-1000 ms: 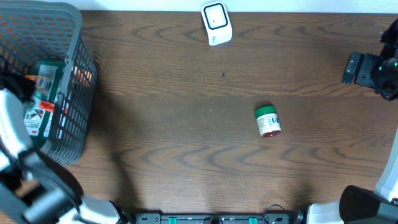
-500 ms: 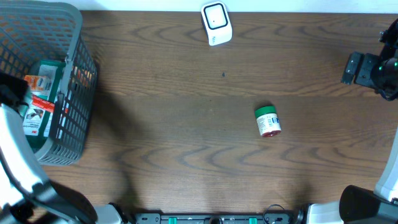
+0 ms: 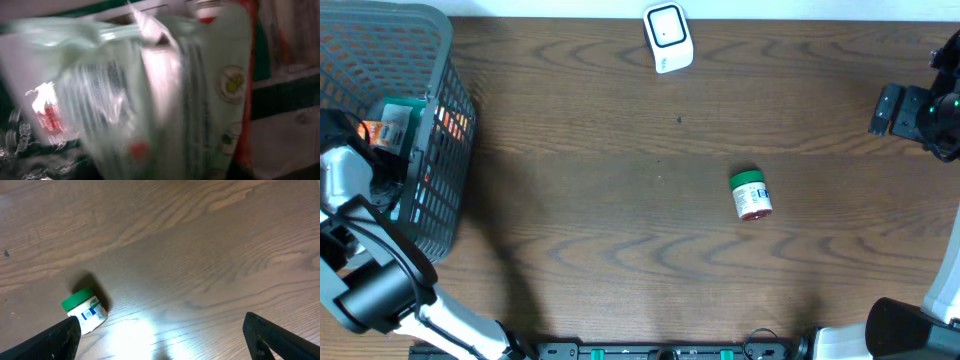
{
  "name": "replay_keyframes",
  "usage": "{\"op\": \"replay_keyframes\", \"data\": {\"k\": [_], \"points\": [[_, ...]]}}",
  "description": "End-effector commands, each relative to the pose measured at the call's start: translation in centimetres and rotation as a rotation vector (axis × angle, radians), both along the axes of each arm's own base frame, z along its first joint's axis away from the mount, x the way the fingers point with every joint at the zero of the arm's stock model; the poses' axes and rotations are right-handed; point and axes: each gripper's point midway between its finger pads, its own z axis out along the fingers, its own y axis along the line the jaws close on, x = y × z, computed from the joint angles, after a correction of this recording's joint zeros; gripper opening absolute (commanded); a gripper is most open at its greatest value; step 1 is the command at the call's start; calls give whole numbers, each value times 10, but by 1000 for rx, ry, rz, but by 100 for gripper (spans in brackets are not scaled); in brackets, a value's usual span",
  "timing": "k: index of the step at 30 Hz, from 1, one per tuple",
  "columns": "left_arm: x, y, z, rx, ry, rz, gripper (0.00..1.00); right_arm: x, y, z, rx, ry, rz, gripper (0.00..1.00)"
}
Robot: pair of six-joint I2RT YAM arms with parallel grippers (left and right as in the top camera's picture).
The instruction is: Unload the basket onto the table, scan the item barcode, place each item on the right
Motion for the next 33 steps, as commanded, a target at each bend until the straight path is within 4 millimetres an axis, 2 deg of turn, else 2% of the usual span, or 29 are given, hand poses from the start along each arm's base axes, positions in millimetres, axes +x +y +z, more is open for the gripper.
{"op": "replay_keyframes", "data": {"k": [1, 6, 14, 19, 26, 30, 33], "points": [[7, -5, -4, -32, -26, -45, 75, 1, -1, 2, 5, -10, -17, 99], [10, -2, -3, -22, -40, -46, 87, 1, -1, 2, 4, -10, -17, 99], [19, 4, 0, 8, -79, -46, 97, 1, -1, 2, 5, -10, -17, 99], [23, -1, 3, -24, -107, -42, 97, 1, -1, 2, 4, -10, -17, 99], [33, 3, 22, -5, -183, -2, 97, 1, -1, 2, 4, -10, -17, 99], [30, 7, 15, 10, -156, 16, 97, 1, -1, 2, 4, -10, -17, 99], [24, 9, -1, 4, -116, 44, 98, 1, -1, 2, 5, -10, -17, 99]]}}
